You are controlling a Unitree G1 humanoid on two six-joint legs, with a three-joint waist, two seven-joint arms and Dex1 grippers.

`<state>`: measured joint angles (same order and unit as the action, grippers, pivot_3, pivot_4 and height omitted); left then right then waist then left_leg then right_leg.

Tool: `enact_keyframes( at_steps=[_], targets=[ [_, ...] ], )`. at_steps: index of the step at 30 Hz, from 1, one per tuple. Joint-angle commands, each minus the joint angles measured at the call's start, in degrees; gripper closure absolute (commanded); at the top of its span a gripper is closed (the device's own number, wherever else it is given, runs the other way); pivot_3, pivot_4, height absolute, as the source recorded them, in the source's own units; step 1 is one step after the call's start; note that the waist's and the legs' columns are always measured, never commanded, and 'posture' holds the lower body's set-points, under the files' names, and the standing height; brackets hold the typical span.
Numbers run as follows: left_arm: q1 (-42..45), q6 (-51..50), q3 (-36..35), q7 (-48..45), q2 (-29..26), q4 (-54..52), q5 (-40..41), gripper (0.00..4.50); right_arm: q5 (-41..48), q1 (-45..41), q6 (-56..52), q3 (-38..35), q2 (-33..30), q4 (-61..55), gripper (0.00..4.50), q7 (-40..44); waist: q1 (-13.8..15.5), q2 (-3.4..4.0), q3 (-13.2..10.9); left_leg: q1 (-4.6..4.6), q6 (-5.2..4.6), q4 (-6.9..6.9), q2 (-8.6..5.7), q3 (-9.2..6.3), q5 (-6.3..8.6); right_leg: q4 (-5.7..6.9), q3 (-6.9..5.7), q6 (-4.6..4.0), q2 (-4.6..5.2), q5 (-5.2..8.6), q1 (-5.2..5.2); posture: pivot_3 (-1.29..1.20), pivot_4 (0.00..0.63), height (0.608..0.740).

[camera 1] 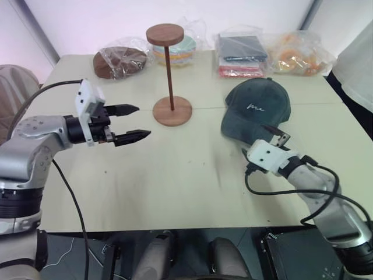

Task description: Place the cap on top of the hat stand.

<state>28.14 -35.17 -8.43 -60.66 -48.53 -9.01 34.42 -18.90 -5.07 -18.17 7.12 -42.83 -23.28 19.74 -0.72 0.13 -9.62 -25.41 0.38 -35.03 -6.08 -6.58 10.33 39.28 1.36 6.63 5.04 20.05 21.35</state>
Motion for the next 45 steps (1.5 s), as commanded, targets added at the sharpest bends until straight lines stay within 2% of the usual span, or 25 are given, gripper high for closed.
enact_keyframes(
  at_steps=[1, 12, 21, 30, 41, 44, 45],
  targets=[
    [-0.7, -0.5, -2.9, 1.0, -1.4, -2.9, 0.9, 0.06, -3.4, -0.7, 3.3, 0.8, 1.7, 2.7, 0.0, -2.3, 0.0, 0.0, 0.0, 0.02, 0.0, 0.0, 0.0, 0.0, 0.0, 0.0, 0.0, 0.0, 0.0, 0.0, -0.02, 0.0, 0.15, 0.74],
    [-3.2, -2.0, -4.6, 2.9, -2.2, -6.4, 1.6, 0.06, -11.6, -2.2, 6.1, 2.2, 6.4, 13.7, 0.0, -9.2, 0.0, -0.07, 0.0, 0.07, 0.05, 0.0, 0.01, -0.01, -0.03, 0.07, 0.01, 0.0, -0.04, 0.0, -0.02, 0.0, 0.15, 0.74],
    [-3.1, -1.8, -4.6, 3.7, -2.5, -7.0, 1.8, 0.06, -18.3, -2.7, 4.7, 1.6, 7.0, 19.0, 0.0, -15.1, 0.2, -0.19, 0.1, 0.15, 0.05, -0.02, -0.02, -0.04, -0.03, 0.07, -0.01, 0.0, -0.03, 0.0, 0.01, 0.0, 0.15, 0.74],
    [-2.9, -1.6, -3.9, 4.1, -2.3, -7.5, 1.5, 0.06, -20.4, -1.5, 3.1, -0.1, 6.9, 20.2, 0.0, -17.5, 0.3, -0.25, 0.2, 0.17, 0.06, -0.03, -0.03, -0.05, -0.04, 0.07, -0.03, 0.0, -0.03, 0.0, -0.01, 0.0, 0.15, 0.74],
    [-2.6, -1.4, -3.4, 3.8, -2.5, -7.2, 1.1, 0.06, -18.6, -0.4, 2.8, -1.4, 10.1, 20.6, 0.0, -19.9, 0.2, -0.26, 0.2, 0.17, 0.06, -0.02, -0.03, -0.06, -0.04, 0.07, -0.03, 0.0, -0.04, 0.0, -0.02, 0.0, 0.15, 0.74],
    [-2.6, -1.4, -3.4, 3.7, -2.6, -7.1, 1.0, 0.0, -18.5, -0.4, 3.1, -1.4, 10.5, 20.8, 0.84, -20.2, 0.2, -0.26, 0.2, 0.17, 0.06, -0.02, -0.03, -0.06, -0.03, 0.07, -0.03, 0.0, -0.04, 0.0, -0.02, 0.0, 0.15, 0.74],
    [-2.6, -1.4, -3.4, 3.7, -2.6, -7.1, 1.0, 0.0, -18.4, -0.5, 3.3, -1.5, 10.7, 20.9, 1.35, -20.4, 0.2, -0.26, 0.2, 0.17, 0.06, -0.02, -0.03, -0.06, -0.03, 0.07, -0.03, 0.0, -0.04, 0.0, -0.02, 0.0, 0.15, 0.74]
  ],
)
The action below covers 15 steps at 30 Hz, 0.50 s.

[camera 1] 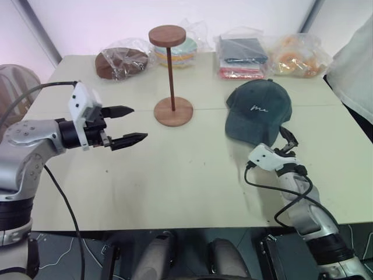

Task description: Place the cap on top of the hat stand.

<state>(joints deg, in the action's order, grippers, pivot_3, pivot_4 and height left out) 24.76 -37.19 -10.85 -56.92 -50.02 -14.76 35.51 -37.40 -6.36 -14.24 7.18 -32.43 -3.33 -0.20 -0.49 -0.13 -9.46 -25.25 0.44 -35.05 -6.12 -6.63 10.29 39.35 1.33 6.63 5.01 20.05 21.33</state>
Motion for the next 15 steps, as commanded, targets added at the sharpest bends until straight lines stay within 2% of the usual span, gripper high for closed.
enact_keyframes(
  at_steps=[1, 4, 6, 15],
  targets=[
    [0.8, 0.7, -1.0, -0.1, -1.2, -1.3, -0.1, 0.0, 0.2, 0.7, -0.3, -1.6, 0.3, 1.1, 1.8, -0.7, 0.0, 0.0, 0.0, 0.0, 0.0, 0.0, 0.0, 0.0, 0.0, 0.0, 0.0, 0.0, 0.0, 0.0, 0.0, 0.0, 0.15, 0.74],
    [0.7, 0.7, -0.9, 0.1, -1.2, -1.4, -0.1, 0.0, 0.6, 0.3, 0.6, -1.5, 0.5, 2.0, 3.54, -0.9, -0.3, -0.08, 0.1, 0.0, 0.0, 0.02, 0.01, 0.01, 0.0, 0.03, 0.03, 0.0, -0.01, 0.0, -0.02, 0.0, 0.15, 0.74],
    [0.6, 0.6, -1.0, 0.2, -1.3, -1.6, 0.0, 0.0, 0.4, 0.2, 1.4, -1.5, 0.7, 2.6, 4.43, -1.8, -0.4, -0.23, 0.1, 0.06, 0.0, 0.03, 0.04, 0.0, 0.0, 0.03, 0.03, 0.0, -0.05, 0.0, -0.04, 0.0, 0.15, 0.74],
    [0.4, 0.7, -1.3, 0.5, -1.5, -1.8, -0.1, 0.0, 0.2, -1.2, 4.6, -1.5, 1.3, 3.9, 4.43, -5.0, -0.4, -0.24, 0.1, 0.13, -0.07, 0.05, 0.04, 0.01, 0.04, 0.05, 0.06, -0.01, -0.06, 0.0, -0.03, 0.0, 0.15, 0.74]
  ],
)
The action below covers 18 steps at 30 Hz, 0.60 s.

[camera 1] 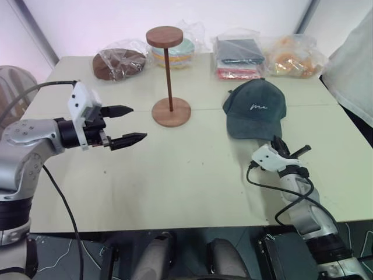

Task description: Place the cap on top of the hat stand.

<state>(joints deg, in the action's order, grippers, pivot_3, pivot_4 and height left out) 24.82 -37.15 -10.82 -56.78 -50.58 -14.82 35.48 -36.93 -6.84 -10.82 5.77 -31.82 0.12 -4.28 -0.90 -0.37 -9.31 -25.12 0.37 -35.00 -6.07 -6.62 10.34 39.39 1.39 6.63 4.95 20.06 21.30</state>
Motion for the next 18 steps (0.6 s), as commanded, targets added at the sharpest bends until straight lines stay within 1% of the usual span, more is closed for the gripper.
enact_keyframes(
  at_steps=[1, 10, 18],
  targets=[
    [0.4, 0.7, -1.3, 0.4, -0.9, -1.8, -0.1, 0.0, -0.2, -0.9, 1.6, -0.1, 0.7, 0.5, 4.43, -1.2, 0.0, 0.0, 0.0, 0.0, 0.01, 0.0, 0.0, 0.0, -0.01, 0.01, 0.0, 0.0, 0.0, 0.0, 0.01, 0.0, 0.15, 0.74],
    [0.9, 1.3, -0.8, 0.6, -0.8, -1.1, -0.6, 0.0, 0.4, -2.1, 3.6, -1.1, 1.5, -0.7, 4.43, -2.8, -0.1, 0.01, 0.0, 0.0, 0.04, 0.03, 0.0, 0.01, -0.02, 0.03, 0.03, 0.0, -0.01, 0.0, 0.02, 0.0, 0.15, 0.74],
    [1.6, 2.2, 0.1, 0.5, 0.1, 1.0, -1.3, 0.0, 1.9, -4.5, 3.3, -5.0, 1.5, -9.7, 4.43, -1.4, 0.0, 0.05, 0.0, -0.01, 0.02, 0.03, -0.01, 0.02, -0.01, 0.03, 0.04, 0.0, 0.0, 0.0, 0.03, 0.0, 0.15, 0.74]
  ],
)
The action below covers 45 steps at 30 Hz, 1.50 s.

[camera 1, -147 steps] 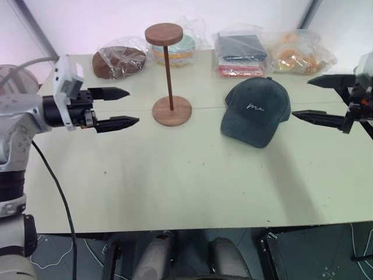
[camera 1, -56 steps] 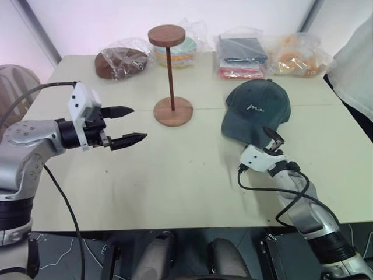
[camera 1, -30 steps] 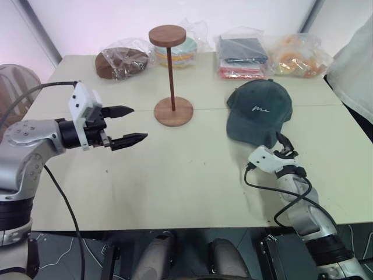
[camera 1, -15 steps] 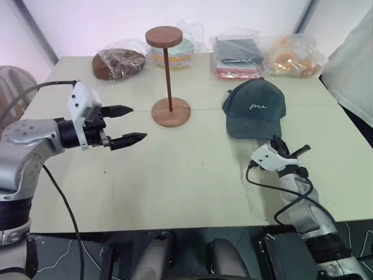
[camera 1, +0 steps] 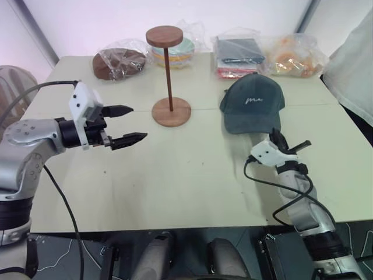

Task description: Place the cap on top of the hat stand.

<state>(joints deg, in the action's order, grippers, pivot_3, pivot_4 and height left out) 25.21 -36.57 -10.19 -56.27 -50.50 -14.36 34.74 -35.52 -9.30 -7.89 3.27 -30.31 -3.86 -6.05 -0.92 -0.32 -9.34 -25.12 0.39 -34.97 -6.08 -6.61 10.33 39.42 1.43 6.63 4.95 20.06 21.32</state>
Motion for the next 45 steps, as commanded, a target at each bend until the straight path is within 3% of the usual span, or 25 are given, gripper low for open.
enact_keyframes(
  at_steps=[1, 14, 29, 36, 45],
  targets=[
    [1.1, 1.8, -0.4, 0.1, 0.3, 0.7, -0.8, 0.0, 0.9, -2.5, -0.1, -2.9, 0.0, -7.2, 4.43, 1.2, 0.0, 0.0, 0.0, 0.0, 0.0, 0.0, 0.0, 0.0, 0.0, 0.0, 0.0, 0.0, 0.0, 0.0, 0.0, 0.0, 0.15, 0.74],
    [2.7, 5.6, 0.7, 0.9, 3.0, 7.2, -4.5, 0.0, 2.7, -20.4, -7.9, -2.2, 3.9, -16.0, 4.43, 10.5, 0.1, 0.0, 0.0, -0.02, 0.01, 0.03, 0.0, 0.0, -0.01, 0.02, -0.01, 0.0, 0.01, 0.0, 0.05, 0.0, 0.15, 0.74],
    [4.7, 7.8, 2.6, 1.2, 5.8, 9.6, -7.2, 0.0, 2.0, -36.5, -7.6, 5.1, 13.9, -7.6, 4.43, 9.9, -0.2, 0.0, 0.0, -0.04, 0.16, 0.08, -0.01, -0.01, -0.1, 0.04, -0.02, 0.0, 0.01, 0.0, 0.12, 0.0, 0.15, 0.74],
    [4.9, 8.8, 2.3, 1.7, 5.7, 10.1, -8.9, 0.0, 2.5, -39.8, -5.4, 8.7, 18.3, -2.4, 4.43, 8.9, -0.3, 0.0, 0.0, -0.04, 0.26, 0.13, -0.01, -0.01, -0.16, 0.05, -0.01, 0.0, 0.0, 0.0, 0.14, 0.0, 0.15, 0.74],
    [3.6, 8.2, 1.4, 2.2, 5.1, 8.7, -9.1, 0.0, 1.9, -36.5, -4.6, 12.7, 21.4, -3.8, 4.43, 9.9, -0.2, 0.0, 0.0, -0.05, 0.28, 0.14, -0.01, -0.01, -0.17, 0.06, -0.01, 0.0, -0.02, 0.0, 0.21, 0.0, 0.15, 0.74]
  ],
)
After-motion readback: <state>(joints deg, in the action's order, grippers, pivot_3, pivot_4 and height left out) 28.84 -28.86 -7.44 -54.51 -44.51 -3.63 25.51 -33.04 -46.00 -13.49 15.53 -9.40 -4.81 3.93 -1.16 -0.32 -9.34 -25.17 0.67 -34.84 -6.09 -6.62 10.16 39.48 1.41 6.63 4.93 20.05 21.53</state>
